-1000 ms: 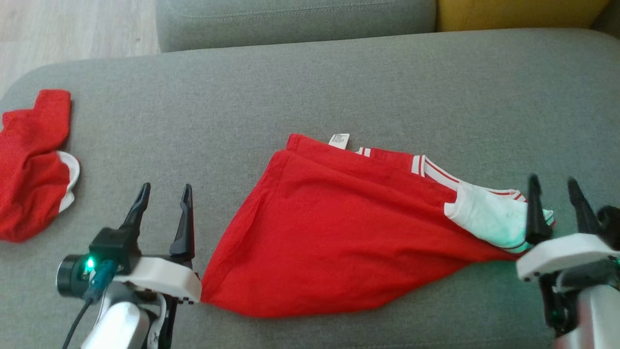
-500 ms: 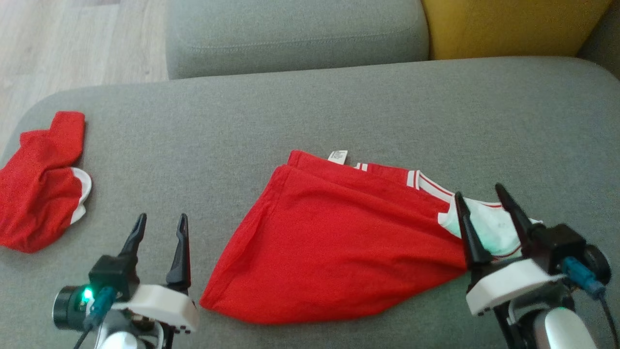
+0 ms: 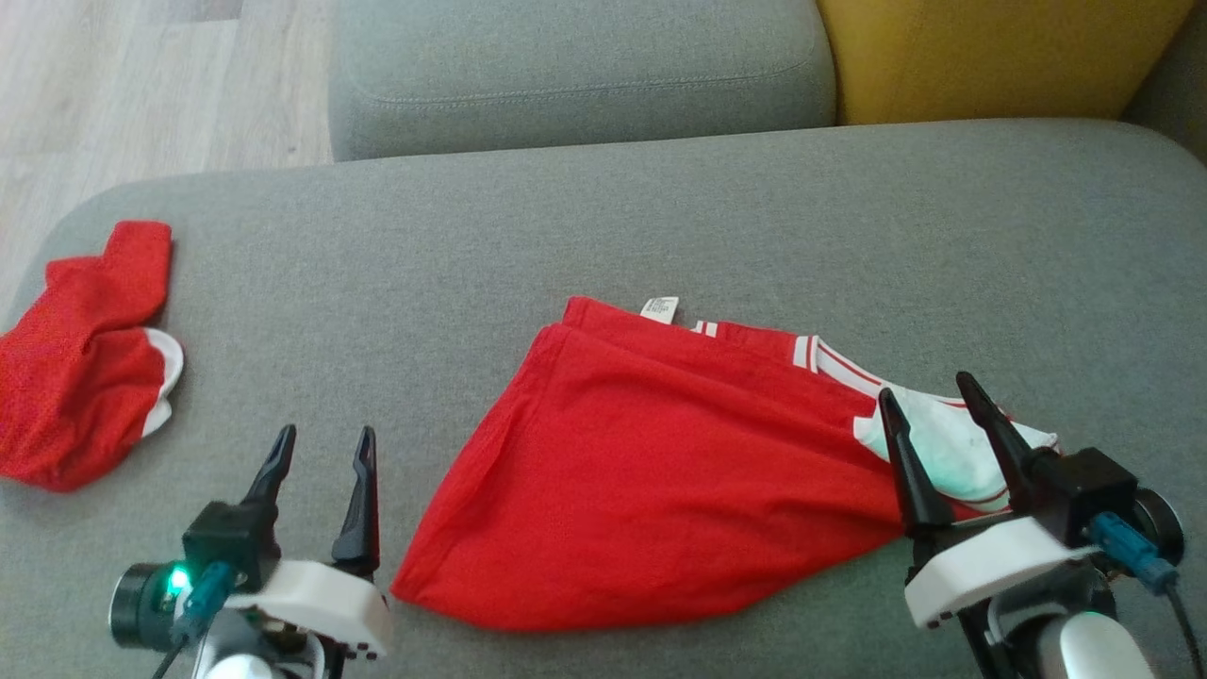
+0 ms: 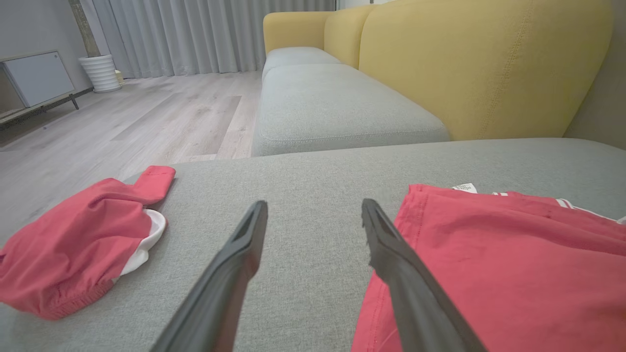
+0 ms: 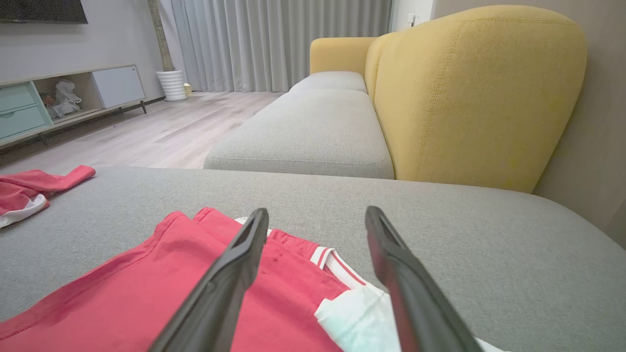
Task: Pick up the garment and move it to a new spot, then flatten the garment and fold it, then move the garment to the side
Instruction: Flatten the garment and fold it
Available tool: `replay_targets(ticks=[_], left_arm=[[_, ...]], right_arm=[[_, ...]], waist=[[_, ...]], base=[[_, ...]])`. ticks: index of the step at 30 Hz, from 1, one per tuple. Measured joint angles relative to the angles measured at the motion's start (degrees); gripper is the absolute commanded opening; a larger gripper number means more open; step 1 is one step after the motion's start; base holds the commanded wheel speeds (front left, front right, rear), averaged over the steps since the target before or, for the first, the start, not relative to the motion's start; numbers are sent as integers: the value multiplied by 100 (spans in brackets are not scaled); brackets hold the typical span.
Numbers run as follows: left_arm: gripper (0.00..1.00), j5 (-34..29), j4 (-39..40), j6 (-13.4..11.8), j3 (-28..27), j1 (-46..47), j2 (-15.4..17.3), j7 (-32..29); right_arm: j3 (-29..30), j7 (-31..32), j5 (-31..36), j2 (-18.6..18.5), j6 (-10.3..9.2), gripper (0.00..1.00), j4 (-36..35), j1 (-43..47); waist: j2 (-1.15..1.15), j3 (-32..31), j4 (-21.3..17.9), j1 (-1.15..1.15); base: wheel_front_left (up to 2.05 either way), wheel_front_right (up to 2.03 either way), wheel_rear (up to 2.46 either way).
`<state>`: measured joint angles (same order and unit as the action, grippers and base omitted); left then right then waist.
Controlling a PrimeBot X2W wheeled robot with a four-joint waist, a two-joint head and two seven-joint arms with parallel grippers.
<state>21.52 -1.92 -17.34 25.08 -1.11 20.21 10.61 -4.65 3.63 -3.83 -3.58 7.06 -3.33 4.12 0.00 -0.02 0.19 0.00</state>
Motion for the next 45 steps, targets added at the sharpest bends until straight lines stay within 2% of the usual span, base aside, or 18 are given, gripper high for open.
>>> replay_targets(ticks=[4, 8, 10, 11, 16, 20, 25, 31, 32, 33, 34, 35, 40, 43, 45], left_arm=[[100, 40, -18, 4, 14, 3, 8, 0], [100, 40, -62, 194, 197, 147, -8, -59], [100, 38, -175, 347, 330, 414, -81, -130], [100, 32, -290, 526, 472, 815, -202, -203], [100, 13, -867, 962, 829, 2084, -711, -355], [100, 21, -1760, 1294, 973, 2989, -1111, -410], [100, -15, -3248, 1646, 1099, 3986, -1427, -456], [100, 94, -4947, 1837, 1127, 4528, -1614, -747], [96, 143, -5174, 1878, 1125, 4552, -1640, -824], [42, 204, -5301, 1946, 1116, 4592, -1667, -849], [6, 271, -5410, 2016, 1110, 4677, -1686, -873], [0, 342, -5528, 2086, 1112, 4776, -1707, -978], [0, 536, -5760, 2291, 1154, 4882, -1784, -1046], [0, 534, -5794, 2316, 1282, 4868, -1790, -783], [0, 534, -5818, 2228, 1301, 4820, -1813, -515]], right_arm=[[0, 0, -22, 7, 0, 100, -3, 0], [0, 1, -26, 13, 0, 100, -20, -5], [1, 1, -62, 20, 1, 100, -35, -14], [2, 2, -64, 21, 0, 100, -60, -42], [1, 41, -63, 21, 0, 100, -118, -360], [-18, 38, -62, 21, 0, 100, -148, -620], [-19, 35, -60, 21, 0, 100, -141, -743], [-42, 30, -62, 22, 1, 100, -56, -886], [-38, 7, -63, 22, 0, 100, -44, -903], [-34, -14, -63, 22, 0, 100, -26, -918], [-35, -16, -63, 24, 0, 100, -12, -935], [-34, -18, -63, 27, 0, 100, -7, -939], [30, -35, -64, 44, 0, 100, 26, -938], [102, -37, -80, 46, 0, 100, 33, -938], [122, -56, -90, 48, 0, 100, 35, -938]], waist=[[0, 42, 3, 0], [0, 163, 5, 0], [0, 256, 2, 0], [0, 371, -11, 0], [0, 736, -97, 0], [0, 1063, -237, 1], [0, 1472, -426, 1], [0, 1768, -663, 1], [0, 1792, -692, 1], [0, 1806, -712, 1], [0, 1810, -725, 1], [0, 1805, -730, 0], [0, 1758, -706, 0], [0, 1720, -662, 0], [0, 1688, -626, 0]], base=[[0, 0, 0], [0, 0, 0], [0, 0, 0], [0, 0, 0], [0, 0, 0], [0, 0, 0], [0, 0, 0], [0, 0, 0], [0, 0, 0], [0, 0, 0], [0, 0, 0], [0, 0, 0], [0, 0, 0], [0, 0, 0], [0, 0, 0]])
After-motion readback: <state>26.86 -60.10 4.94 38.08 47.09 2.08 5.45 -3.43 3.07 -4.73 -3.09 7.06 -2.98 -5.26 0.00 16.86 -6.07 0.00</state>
